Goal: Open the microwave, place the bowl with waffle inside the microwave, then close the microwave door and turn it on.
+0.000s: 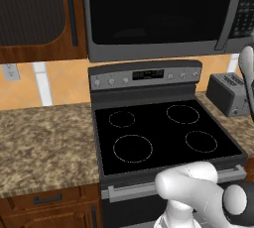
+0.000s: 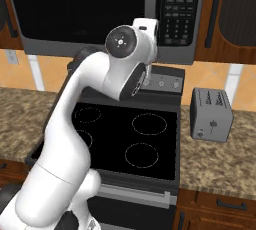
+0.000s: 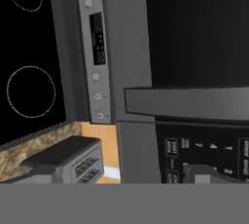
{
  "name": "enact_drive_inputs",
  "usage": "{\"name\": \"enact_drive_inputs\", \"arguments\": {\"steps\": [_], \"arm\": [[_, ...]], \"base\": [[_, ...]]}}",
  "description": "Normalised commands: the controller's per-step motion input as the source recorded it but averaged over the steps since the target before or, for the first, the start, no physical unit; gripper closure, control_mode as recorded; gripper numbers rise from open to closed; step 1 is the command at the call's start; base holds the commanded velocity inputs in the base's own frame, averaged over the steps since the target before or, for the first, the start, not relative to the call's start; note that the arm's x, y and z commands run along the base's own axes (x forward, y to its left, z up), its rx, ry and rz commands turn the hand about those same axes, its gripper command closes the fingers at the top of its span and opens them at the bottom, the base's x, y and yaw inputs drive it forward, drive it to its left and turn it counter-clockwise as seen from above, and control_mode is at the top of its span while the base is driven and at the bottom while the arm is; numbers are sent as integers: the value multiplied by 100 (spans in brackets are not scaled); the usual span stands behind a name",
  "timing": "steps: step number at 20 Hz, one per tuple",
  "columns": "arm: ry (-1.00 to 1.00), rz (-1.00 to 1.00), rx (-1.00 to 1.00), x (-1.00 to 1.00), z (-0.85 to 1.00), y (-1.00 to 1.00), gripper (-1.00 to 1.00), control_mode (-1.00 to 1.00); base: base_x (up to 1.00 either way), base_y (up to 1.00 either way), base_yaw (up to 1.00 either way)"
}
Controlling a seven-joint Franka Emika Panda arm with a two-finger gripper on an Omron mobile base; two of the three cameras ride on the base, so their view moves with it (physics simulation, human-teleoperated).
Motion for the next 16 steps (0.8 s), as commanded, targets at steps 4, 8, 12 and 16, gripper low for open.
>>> {"name": "enact_drive_inputs", "arguments": {"steps": [4, 8, 12, 16], "arm": [[-31, 21, 10, 44, -5, -60, -100, -100], [-37, 15, 2, 61, -12, -3, 100, -100], [-31, 13, 0, 71, 0, 0, 100, -100], [-17, 8, 0, 51, 0, -1, 100, -100]], "base": [[0, 0, 0], [0, 0, 0], [0, 0, 0], [0, 0, 0]]}}
